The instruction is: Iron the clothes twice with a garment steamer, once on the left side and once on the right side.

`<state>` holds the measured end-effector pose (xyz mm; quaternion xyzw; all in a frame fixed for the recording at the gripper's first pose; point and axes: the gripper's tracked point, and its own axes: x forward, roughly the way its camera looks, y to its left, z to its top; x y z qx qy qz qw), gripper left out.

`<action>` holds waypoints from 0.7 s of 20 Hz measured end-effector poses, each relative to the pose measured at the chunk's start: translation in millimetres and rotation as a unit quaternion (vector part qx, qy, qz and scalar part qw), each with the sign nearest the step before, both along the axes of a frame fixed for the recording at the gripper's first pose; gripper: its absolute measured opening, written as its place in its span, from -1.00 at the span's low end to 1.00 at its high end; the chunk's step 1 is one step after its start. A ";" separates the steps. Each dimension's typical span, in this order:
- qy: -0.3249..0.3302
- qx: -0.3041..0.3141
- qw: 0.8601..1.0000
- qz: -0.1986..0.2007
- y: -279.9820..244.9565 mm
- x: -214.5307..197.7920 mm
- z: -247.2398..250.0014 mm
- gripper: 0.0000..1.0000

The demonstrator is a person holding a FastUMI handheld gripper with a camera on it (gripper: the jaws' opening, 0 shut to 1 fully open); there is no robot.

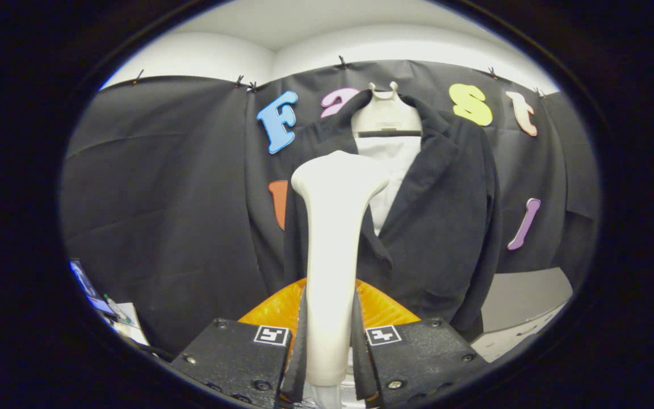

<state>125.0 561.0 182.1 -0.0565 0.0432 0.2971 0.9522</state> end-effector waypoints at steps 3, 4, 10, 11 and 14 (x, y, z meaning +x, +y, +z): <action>-0.005 -0.006 1.000 -0.003 23.3 12.5 13.9 -0.28; -0.010 -0.007 1.000 -0.007 32.0 18.7 19.1 -0.28; -0.029 -0.027 0.999 -0.029 54.8 46.5 30.0 -0.28; -0.027 -0.031 0.999 -0.029 56.3 49.1 27.2 -0.28; -0.019 -0.045 0.998 -0.028 57.5 53.5 12.6 -0.28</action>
